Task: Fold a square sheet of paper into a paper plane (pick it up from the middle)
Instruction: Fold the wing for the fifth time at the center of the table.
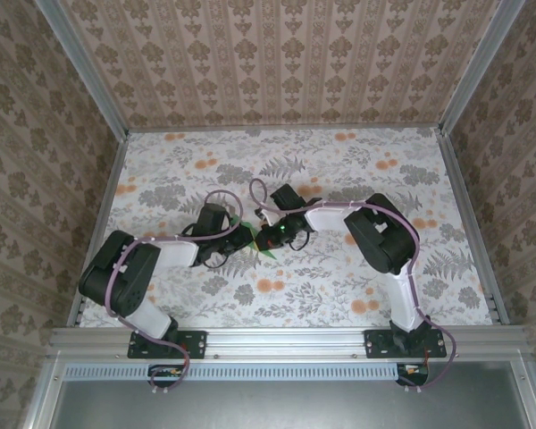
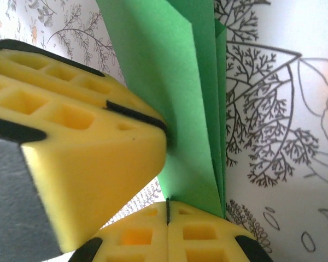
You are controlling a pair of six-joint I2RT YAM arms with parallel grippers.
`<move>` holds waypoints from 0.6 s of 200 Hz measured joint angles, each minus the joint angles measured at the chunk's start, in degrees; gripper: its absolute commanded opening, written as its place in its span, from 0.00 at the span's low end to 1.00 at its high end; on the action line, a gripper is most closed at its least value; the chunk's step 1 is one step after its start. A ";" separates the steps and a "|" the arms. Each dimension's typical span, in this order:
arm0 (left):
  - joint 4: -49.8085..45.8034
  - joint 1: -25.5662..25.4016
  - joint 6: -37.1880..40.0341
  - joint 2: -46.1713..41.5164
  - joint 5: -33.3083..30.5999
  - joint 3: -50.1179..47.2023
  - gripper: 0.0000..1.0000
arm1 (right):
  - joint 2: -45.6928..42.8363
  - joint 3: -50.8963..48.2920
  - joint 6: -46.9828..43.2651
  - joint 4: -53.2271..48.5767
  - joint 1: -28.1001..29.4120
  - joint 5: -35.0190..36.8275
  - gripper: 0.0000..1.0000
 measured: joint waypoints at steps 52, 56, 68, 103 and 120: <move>2.05 -0.13 -2.12 1.62 -1.92 -0.24 0.12 | -0.42 -1.75 4.42 3.32 0.24 0.20 0.00; 2.08 -0.13 -2.32 1.62 -2.23 -0.28 0.11 | -0.44 -1.77 4.61 3.41 0.24 0.28 0.00; 2.23 -0.11 -2.97 1.62 -3.04 -0.63 0.10 | -0.46 -1.81 5.25 3.61 0.31 0.59 0.00; 4.28 0.96 -4.90 1.55 -3.28 -1.99 0.08 | -0.87 -2.47 6.21 4.24 0.46 1.88 0.00; 5.44 2.78 -5.68 1.25 -2.67 -2.97 0.08 | -1.05 -2.93 7.06 4.79 0.46 2.36 0.00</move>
